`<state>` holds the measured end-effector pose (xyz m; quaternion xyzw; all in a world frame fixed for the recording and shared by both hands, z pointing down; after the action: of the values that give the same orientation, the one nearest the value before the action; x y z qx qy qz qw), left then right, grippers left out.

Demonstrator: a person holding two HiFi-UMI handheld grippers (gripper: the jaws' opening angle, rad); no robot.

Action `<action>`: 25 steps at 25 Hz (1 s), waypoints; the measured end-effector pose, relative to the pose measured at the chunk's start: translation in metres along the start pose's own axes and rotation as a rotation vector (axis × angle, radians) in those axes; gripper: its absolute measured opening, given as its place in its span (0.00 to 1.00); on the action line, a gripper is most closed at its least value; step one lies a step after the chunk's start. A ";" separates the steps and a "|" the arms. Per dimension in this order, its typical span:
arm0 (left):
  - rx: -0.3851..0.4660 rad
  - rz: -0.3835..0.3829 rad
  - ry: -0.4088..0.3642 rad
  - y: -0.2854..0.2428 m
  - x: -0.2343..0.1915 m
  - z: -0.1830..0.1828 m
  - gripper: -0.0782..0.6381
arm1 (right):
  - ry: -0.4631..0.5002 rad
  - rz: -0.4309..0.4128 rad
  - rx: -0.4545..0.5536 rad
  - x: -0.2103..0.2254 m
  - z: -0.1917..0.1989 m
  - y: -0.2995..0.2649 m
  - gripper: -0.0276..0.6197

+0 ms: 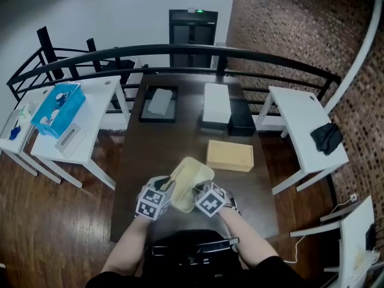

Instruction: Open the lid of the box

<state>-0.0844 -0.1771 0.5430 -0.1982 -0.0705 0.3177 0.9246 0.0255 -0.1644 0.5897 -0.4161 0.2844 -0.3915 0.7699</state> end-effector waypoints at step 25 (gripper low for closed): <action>0.075 -0.075 0.114 0.034 -0.029 -0.038 0.11 | -0.039 -0.002 0.024 0.001 -0.001 0.004 0.09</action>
<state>-0.1166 -0.1825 0.4940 -0.1786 -0.0130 0.2736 0.9450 0.0272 -0.1645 0.5862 -0.4148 0.2643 -0.3873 0.7798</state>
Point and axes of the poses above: the fingertips, and each gripper's own axes: y backward along the fingers, x to its right, z out of its underside, the point moved 5 cm from there along y, backward along the fingers, and after that the axes turned 4 degrees about -x, right-handed, at the moved point
